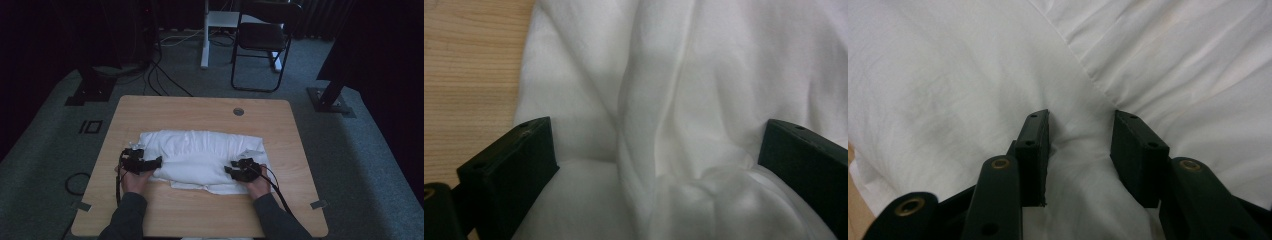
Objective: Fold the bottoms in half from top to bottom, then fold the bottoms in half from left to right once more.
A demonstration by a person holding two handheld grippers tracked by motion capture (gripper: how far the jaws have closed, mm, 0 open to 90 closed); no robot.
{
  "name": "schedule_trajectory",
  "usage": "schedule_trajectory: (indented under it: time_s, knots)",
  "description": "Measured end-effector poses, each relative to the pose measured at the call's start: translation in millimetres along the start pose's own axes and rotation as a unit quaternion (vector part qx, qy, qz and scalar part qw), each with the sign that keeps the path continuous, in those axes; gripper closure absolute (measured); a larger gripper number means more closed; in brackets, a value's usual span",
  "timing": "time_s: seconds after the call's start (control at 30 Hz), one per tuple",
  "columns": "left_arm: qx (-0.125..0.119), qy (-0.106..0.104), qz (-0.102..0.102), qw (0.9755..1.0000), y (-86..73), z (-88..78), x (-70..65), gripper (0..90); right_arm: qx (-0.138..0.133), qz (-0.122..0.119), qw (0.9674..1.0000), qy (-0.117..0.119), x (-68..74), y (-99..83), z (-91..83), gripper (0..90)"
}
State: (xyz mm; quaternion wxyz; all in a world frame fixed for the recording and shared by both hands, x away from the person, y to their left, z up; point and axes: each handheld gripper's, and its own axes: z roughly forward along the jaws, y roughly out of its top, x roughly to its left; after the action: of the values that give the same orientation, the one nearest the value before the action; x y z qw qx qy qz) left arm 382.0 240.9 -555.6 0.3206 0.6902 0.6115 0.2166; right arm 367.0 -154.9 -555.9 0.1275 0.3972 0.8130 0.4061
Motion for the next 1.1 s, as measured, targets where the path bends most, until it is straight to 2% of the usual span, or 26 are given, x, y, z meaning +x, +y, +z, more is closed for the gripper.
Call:
schedule_trajectory:
  time_s: [0.1, 0.13, 0.2, 0.27, 0.33, 0.43, 0.53, 0.67, 0.83, 0.9, 0.97, 1.0, 1.03, 1.1]
  knots:
    - [0.000, 0.003, -0.002, 1.0000, 0.3, -0.1, -0.3, 1.5, -0.001, 0.001, 1.0000, 0.000, -0.1, -0.2, 0.0, 58.2]
    - [-0.005, 0.011, 0.003, 0.9999, 1.3, -3.5, -1.6, 1.5, -0.001, 0.001, 1.0000, 0.000, -0.1, -0.2, 0.0, 58.2]
    - [-0.016, 0.024, 0.000, 0.9996, 2.4, -8.9, -1.6, 1.6, -0.001, 0.003, 1.0000, 0.003, -0.5, -0.5, 0.1, 58.2]
    - [-0.030, 0.015, -0.010, 0.9994, 3.7, -14.6, 2.4, 2.6, -0.001, 0.004, 1.0000, 0.005, -1.3, -0.6, 0.2, 58.2]
    - [-0.026, 0.031, -0.018, 0.9990, 3.8, -14.8, 7.7, 2.6, -0.002, 0.004, 1.0000, 0.005, -1.7, -1.0, 0.3, 58.1]
    - [0.007, 0.029, -0.055, 0.9980, 0.6, -6.8, 21.3, 2.5, -0.005, 0.005, 1.0000, 0.005, -1.5, -1.8, 0.1, 58.1]
    - [0.009, 0.036, -0.043, 0.9984, -0.3, -6.4, 20.6, 2.0, -0.005, 0.005, 1.0000, 0.004, -1.0, -2.0, -0.1, 58.1]
    - [0.020, 0.055, -0.009, 0.9983, -0.3, -3.8, 11.9, 3.2, -0.007, 0.006, 0.9999, 0.004, -0.9, -2.4, 0.0, 58.1]
    - [0.029, 0.043, 0.008, 0.9986, 3.0, -8.2, 2.4, 24.8, -0.009, 0.005, 0.9999, 0.003, -0.7, -3.0, -0.1, 58.1]
    - [0.034, 0.026, 0.015, 0.9990, 5.8, -9.9, -1.5, 39.5, -0.010, 0.005, 0.9999, 0.003, -0.6, -3.1, -0.1, 58.1]
    - [0.036, 0.003, 0.018, 0.9992, 6.9, -10.2, -2.8, 59.7, -0.010, 0.004, 0.9999, 0.003, -0.6, -3.1, -0.2, 58.0]
    - [0.036, -0.017, 0.013, 0.9991, 7.0, -9.9, -2.4, 68.1, -0.010, 0.004, 0.9999, 0.003, -0.6, -3.1, -0.4, 57.9]
    - [0.035, -0.024, 0.011, 0.9991, 7.2, -9.8, -1.3, 75.3, -0.010, 0.004, 0.9999, 0.003, -0.6, -3.2, -0.5, 57.8]
    - [0.021, -0.038, 0.003, 0.9991, 7.3, -12.0, 0.8, 81.5, -0.010, 0.004, 0.9999, 0.004, -0.9, -3.0, -0.6, 57.5]
